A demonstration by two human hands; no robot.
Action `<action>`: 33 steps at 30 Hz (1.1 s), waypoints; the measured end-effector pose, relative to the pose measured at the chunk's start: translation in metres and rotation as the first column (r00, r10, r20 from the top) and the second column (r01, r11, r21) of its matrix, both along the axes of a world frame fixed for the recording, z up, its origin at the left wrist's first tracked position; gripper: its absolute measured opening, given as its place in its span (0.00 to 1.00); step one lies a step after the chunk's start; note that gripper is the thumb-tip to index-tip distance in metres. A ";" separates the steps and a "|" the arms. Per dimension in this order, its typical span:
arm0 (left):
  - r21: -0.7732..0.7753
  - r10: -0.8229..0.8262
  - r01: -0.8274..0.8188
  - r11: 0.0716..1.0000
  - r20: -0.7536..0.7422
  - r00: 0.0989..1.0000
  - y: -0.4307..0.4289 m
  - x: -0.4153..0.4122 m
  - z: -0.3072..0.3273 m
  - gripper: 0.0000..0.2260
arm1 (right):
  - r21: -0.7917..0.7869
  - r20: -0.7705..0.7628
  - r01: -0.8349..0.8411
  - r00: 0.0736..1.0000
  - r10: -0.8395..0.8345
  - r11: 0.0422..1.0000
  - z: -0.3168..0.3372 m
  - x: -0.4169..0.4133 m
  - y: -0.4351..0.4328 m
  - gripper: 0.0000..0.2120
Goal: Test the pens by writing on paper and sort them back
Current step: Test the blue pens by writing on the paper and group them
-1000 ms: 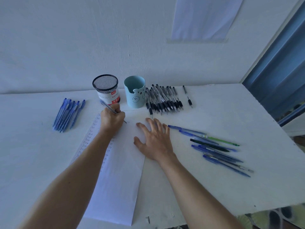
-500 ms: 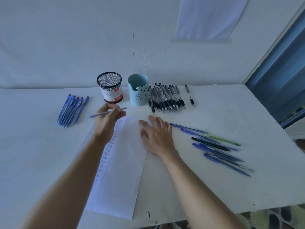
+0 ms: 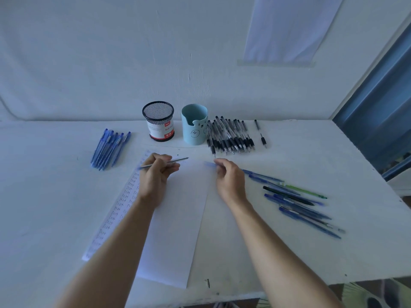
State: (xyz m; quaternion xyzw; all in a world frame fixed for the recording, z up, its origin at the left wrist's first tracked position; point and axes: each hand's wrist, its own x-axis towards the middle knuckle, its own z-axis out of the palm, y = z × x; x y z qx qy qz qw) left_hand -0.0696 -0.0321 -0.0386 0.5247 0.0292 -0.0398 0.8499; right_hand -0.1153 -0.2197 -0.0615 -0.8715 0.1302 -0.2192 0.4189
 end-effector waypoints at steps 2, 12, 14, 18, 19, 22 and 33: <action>-0.061 0.026 -0.029 0.998 -0.050 0.998 0.001 0.001 0.003 0.14 | 0.000 0.029 -0.017 0.999 0.017 1.000 0.003 0.000 0.002 0.11; -0.189 0.004 -0.030 0.982 -0.133 0.991 0.006 -0.001 0.008 0.18 | 0.244 0.050 -0.105 0.994 0.095 0.964 0.014 -0.001 0.024 0.11; -0.175 0.004 -0.027 0.984 -0.130 0.991 0.005 -0.001 0.008 0.14 | 0.254 0.050 -0.113 0.993 0.104 0.961 0.015 -0.002 0.028 0.11; -0.136 0.018 -0.034 0.990 -0.120 0.993 0.004 0.000 0.007 0.12 | 0.243 0.064 -0.128 0.991 0.116 0.962 0.020 -0.005 0.032 0.11; -0.128 0.014 -0.029 0.991 -0.112 0.994 0.004 0.000 0.006 0.11 | 0.230 0.073 -0.134 0.990 0.120 0.964 0.020 -0.005 0.032 0.11; -0.073 -0.065 0.062 0.995 -0.046 0.997 0.004 0.000 0.003 0.03 | 0.168 0.094 -0.168 0.984 0.154 0.971 0.021 -0.005 0.033 0.11; -0.060 -0.168 0.167 0.984 -0.013 0.986 0.007 0.000 0.003 0.03 | 0.198 0.093 -0.115 0.991 0.099 0.973 0.034 0.012 0.046 0.11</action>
